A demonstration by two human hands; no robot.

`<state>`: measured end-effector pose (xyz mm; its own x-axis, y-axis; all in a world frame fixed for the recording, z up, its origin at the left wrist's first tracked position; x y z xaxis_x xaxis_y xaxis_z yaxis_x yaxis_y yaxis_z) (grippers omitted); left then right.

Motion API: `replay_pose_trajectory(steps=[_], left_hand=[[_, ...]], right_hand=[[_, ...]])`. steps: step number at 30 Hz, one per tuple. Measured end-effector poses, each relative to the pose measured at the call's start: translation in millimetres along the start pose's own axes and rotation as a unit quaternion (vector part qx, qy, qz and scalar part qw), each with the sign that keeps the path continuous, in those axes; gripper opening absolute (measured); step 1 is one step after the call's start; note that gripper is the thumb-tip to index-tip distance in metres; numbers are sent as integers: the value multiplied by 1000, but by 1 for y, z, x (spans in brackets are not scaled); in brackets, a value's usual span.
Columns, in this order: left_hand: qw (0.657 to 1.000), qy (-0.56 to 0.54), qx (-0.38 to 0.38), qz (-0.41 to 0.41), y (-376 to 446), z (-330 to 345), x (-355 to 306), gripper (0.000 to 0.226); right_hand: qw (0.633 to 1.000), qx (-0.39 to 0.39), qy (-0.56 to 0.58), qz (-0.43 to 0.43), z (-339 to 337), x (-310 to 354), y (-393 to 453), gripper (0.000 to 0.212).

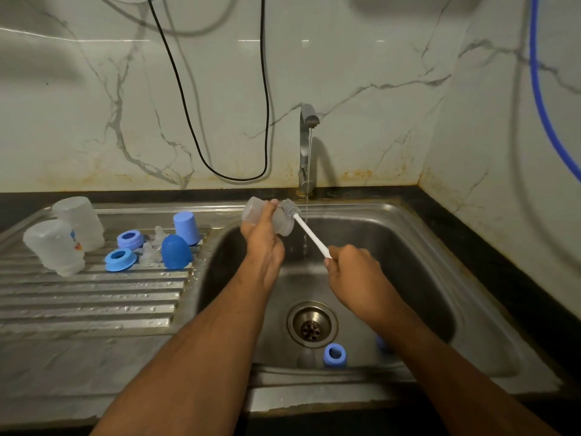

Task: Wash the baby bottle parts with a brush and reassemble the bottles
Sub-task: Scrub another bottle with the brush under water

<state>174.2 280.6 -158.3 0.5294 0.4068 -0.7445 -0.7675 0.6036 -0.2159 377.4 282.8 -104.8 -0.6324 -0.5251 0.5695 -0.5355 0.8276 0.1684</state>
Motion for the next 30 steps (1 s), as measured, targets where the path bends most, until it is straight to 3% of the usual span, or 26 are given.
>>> replay_pose_trajectory(steps=[3, 6, 10, 16, 21, 27, 30], left_hand=[[1000, -12, 4, 5, 3, -3, -3, 71], [999, -22, -26, -1, 6, -13, -1, 66], [998, -49, -9, -27, 10, -18, 0, 56], [998, 29, -54, -1, 1, -13, 0, 53], [996, -28, -87, 4, 13, -34, -11, 57], [1000, 18, -18, 10, -2, -3, 0, 31], [1000, -7, -11, 5, 0, 0, 0, 45]], right_hand=[[1000, -1, -4, 0, -3, -5, -2, 22], [1000, 1, -3, -6, 0, -2, -2, 22], [999, 29, 15, -13, 9, 3, -11, 22], [1000, 16, 2, 12, 9, 2, -2, 22], [996, 58, 62, -1, 18, -2, -17, 26], [998, 2, 57, 3, 1, 3, 0, 25], [998, 6, 62, 5, 0, -1, -6, 24]])
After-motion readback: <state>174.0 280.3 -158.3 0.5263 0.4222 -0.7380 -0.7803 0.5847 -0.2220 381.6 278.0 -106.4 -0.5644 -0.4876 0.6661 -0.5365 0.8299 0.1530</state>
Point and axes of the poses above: each hand's wrist, its own y-axis towards the middle knuckle, its own z-axis out of the palm, x = y × z, the point moved 10 cm from there along y, towards the middle knuckle, and after that the axes turned 8 degrees about y, right-handed, at the moved point
